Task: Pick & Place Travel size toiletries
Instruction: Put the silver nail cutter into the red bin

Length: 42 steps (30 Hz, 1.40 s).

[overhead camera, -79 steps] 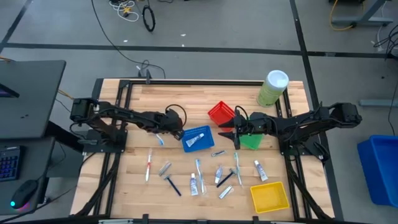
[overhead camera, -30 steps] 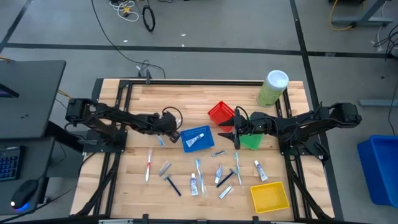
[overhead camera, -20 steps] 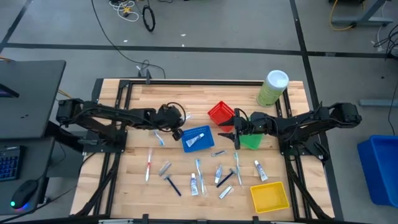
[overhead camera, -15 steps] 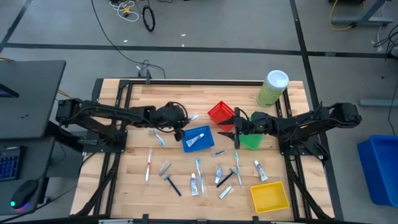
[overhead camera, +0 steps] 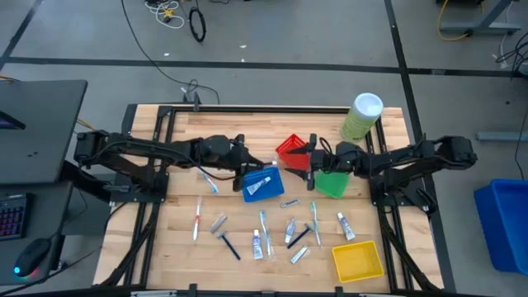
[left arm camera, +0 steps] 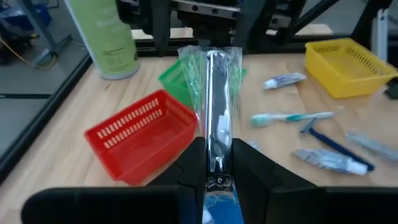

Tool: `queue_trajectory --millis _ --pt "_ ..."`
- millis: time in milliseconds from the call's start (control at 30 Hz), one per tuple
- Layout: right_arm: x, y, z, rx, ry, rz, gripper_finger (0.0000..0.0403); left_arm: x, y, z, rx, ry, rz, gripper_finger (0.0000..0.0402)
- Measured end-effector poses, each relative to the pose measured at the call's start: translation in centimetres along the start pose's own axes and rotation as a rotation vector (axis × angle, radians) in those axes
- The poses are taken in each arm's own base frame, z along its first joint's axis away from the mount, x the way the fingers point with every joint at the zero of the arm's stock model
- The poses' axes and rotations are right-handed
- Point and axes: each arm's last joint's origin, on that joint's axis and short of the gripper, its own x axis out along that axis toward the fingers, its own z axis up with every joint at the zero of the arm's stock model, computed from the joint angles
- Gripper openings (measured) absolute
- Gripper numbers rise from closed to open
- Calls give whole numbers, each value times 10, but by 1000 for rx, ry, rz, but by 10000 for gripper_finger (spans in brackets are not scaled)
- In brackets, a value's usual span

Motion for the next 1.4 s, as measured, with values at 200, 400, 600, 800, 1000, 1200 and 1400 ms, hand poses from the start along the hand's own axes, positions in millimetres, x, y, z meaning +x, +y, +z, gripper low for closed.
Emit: queue_trajectory --millis 200,400,600,800,1000,1200,1400 --pt "33 -6 -2 6 19 88 276 0 8 -1 -15 6 27 65" --pt "61 -8 -2 -1 25 88 259 0 8 -2 -8 14 26 68" --pt "65 -9 1 -4 22 87 236 0 8 -4 4 36 33 67" --pt "65 -9 0 6 28 88 209 0 8 -5 22 51 32 70" --pt "65 -9 -1 7 35 86 163 0 8 -7 24 74 60 72" --pt "65 -9 -2 9 45 86 116 0 9 -8 25 82 67 72" --pt "65 -9 -4 12 74 87 85 0 8 -9 25 88 66 72"
